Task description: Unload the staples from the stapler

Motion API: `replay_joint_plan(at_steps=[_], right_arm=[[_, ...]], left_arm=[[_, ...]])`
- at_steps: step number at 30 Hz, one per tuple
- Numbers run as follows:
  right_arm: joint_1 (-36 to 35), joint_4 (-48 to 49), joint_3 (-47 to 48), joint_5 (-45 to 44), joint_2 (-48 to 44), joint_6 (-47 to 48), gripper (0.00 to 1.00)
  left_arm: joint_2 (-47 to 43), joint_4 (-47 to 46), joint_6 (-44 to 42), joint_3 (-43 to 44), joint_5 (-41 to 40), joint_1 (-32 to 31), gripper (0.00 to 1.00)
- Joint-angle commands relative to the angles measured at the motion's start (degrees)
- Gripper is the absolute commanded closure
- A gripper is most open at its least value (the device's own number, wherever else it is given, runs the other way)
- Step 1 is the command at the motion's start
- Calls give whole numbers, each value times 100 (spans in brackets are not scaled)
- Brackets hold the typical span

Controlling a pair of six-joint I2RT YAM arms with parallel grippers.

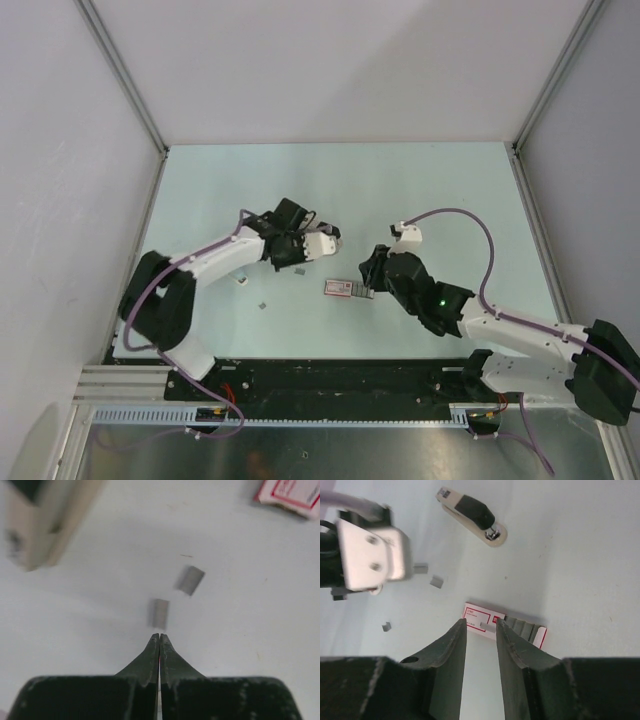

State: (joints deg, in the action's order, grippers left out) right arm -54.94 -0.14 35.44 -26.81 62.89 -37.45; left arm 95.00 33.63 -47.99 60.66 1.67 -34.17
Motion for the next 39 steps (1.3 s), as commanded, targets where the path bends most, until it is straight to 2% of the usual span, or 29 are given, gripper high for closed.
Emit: replay_joint_plan(at_steps=[1,3,6,8,10,12,16,24,28,31,35,39], right_arm=[[137,109,49,110,-357,168,65],[184,62,68,153,-429,186,64],[217,-45,76,202,-473,199,63],[226,-141,72,217,-461,196,63],[231,-183,76,228,-422,201,62],[247,-169,72,253,-380,225,60],[316,-63,75,332,-281,276,58],[519,256,68,576,-33,354,59],[592,338,57,681,55,357,60],[625,381,45,732,90,347,61],[652,373,38,769,81,329,61],[652,328,21,772,47,319,63]], left_arm=[[-971,15,532,542,267,-21,100],[-1145,92,665,604,378,-26,98],[-1231,124,725,515,359,-27,87],[-1201,133,667,398,314,-25,75],[-1106,139,588,320,261,-27,59],[-961,147,468,305,243,-21,46],[-528,162,169,397,161,-13,31],[405,198,-202,629,-308,-19,28],[601,202,-332,646,-442,-14,18],[685,199,-387,674,-454,-11,16],[786,203,-445,721,-439,-10,19],[923,221,-503,795,-381,34,27]])
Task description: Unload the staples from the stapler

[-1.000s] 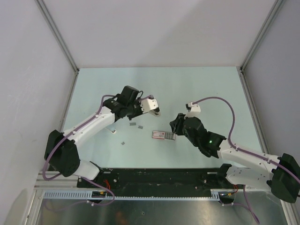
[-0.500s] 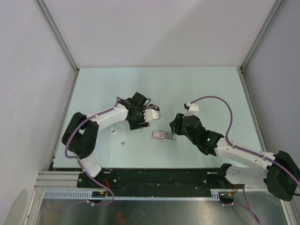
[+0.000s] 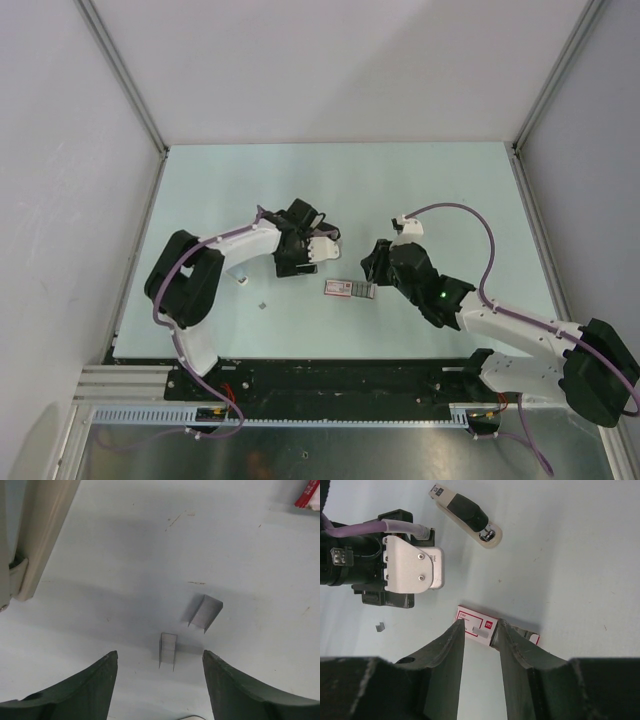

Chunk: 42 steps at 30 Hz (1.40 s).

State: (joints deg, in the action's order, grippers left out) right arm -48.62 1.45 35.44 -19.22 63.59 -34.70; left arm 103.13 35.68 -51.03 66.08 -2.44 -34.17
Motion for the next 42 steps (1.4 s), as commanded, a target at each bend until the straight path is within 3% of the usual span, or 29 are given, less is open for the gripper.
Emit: replay_joint_plan(at_steps=[1,10,23,33,42], right_arm=[[24,156,18,14,-31,43,63],[55,165,14,40,-38,57,64],[70,175,15,82,-46,55,66],[72,194,15,124,-45,30,66],[81,213,15,144,-73,53,66]], left_arm=[[150,25,-207,276,49,56,29],[255,82,-199,283,102,125,40],[150,111,-11,119,357,126,64],[127,114,50,55,370,110,62],[91,114,76,0,353,111,93]])
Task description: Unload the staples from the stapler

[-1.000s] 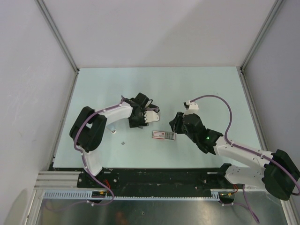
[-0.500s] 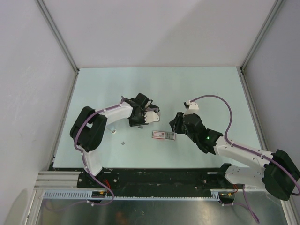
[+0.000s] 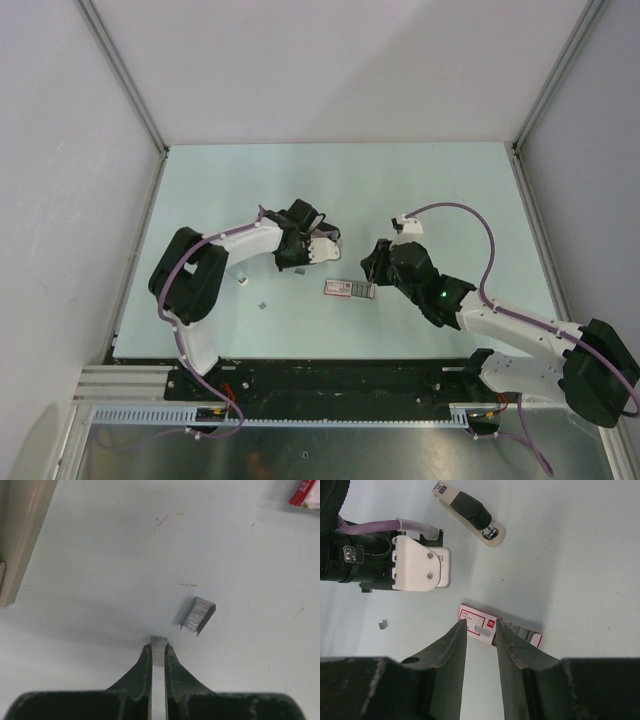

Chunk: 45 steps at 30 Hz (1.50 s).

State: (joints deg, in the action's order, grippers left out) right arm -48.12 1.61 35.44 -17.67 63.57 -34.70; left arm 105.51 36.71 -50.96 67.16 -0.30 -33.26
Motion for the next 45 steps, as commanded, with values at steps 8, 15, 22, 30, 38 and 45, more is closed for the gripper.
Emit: replay_joint_plan(at_steps=[8,15,22,30,38,45], right_arm=[[130,195,85,71,-440,214,65],[337,161,334,503,-908,459,62],[626,861,836,2151,-1023,455,51],[754,2451,1392,3794,-521,-322,42],[710,3122,1795,4165,-295,-629,41],[510,3155,1918,4026,-163,-530,42]], left_arm=[[-827,122,542,305,569,47,100],[-1696,363,1688,1527,1788,366,100],[-2166,342,4161,3038,4680,1194,100],[-2800,-1878,7323,2260,6840,1348,98],[-3056,-3718,9108,1511,7260,1347,97],[-3228,-4953,9969,810,7330,1331,97]])
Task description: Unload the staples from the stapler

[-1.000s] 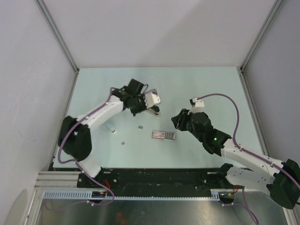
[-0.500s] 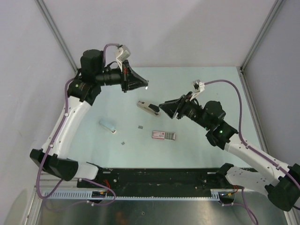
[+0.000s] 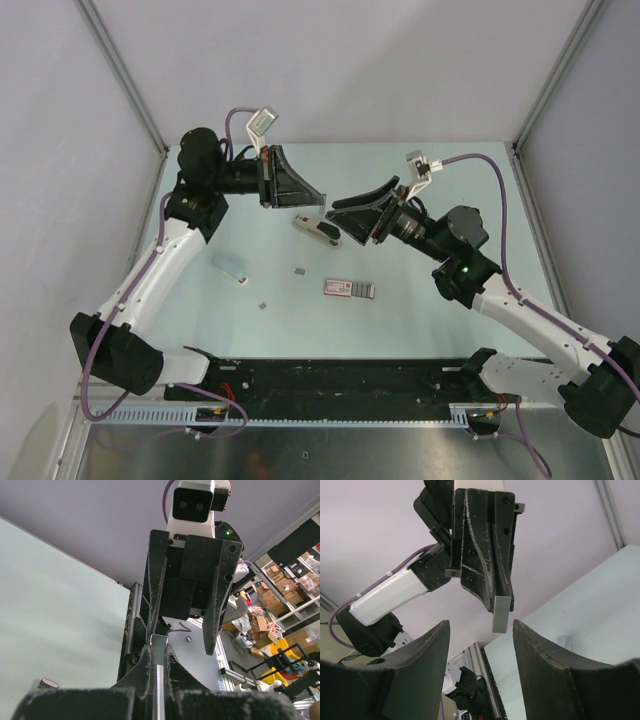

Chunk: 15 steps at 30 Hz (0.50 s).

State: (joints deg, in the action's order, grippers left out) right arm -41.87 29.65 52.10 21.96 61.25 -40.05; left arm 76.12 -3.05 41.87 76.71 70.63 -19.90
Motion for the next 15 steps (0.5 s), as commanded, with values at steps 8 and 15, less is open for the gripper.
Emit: replay_joint_plan(at_steps=[8,15], right_arm=[[-295,122,378,-109,191,229,45],[-338,78,395,-252,181,275,49]], left_arm=[[-385,-1002,653,-237,171,-8,97],[-446,-1004,586,-356,132,-23,96]])
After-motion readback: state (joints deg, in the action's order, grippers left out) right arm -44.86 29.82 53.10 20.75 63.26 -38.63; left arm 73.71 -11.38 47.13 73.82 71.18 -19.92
